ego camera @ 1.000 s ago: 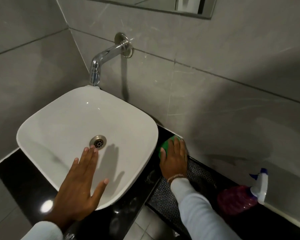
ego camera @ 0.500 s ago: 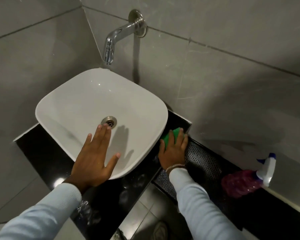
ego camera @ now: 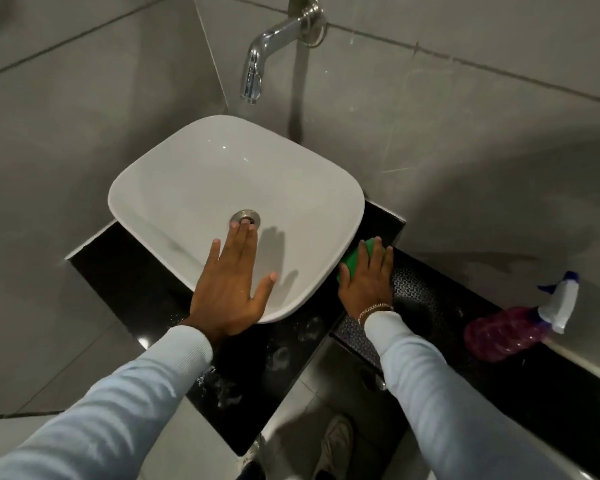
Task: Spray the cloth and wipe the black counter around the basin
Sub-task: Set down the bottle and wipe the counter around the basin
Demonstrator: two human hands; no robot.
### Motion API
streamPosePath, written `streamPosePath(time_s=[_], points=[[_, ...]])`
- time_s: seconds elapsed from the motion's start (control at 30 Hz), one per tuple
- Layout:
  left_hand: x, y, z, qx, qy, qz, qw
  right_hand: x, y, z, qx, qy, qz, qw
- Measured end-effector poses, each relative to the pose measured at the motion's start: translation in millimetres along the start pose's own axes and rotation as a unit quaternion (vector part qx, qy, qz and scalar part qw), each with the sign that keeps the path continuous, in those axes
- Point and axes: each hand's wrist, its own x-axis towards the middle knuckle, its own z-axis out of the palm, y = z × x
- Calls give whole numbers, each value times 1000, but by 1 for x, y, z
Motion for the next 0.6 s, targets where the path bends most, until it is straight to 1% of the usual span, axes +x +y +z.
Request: streamPosePath(time_s=[0.1,0.17,0.23,0.3,0.4,0.43,0.5,0.53,0.6], points=[[1,-1,0,0,-8,0,1000,-26,-17,3,19,15,20,999],[1,0,0,5,-19,-2,1000,-59,-31,11,23,12,13,1000],[1,-1,-1,5,-30,2,1000,-95,-46,21,52,23,-1,998],[-1,-6,-3,8,-43,31,999,-130,-62,31,82,27,-17,996],[0,-35,-11,46,-56,100,992,-162,-79,40,102,18,-19,994],[4,-51,-14,56,-57,122,989,-162,-84,41,95,21,-18,995],[13,-69,-19,63,-65,137,986,-144,-75,34,67,2,-10,998],[19,-77,-20,58,-77,154,983,-130,-73,32,47,-4,14,999],[26,-85,-20,51,-108,189,975,-97,-69,27,-9,-46,76,996]])
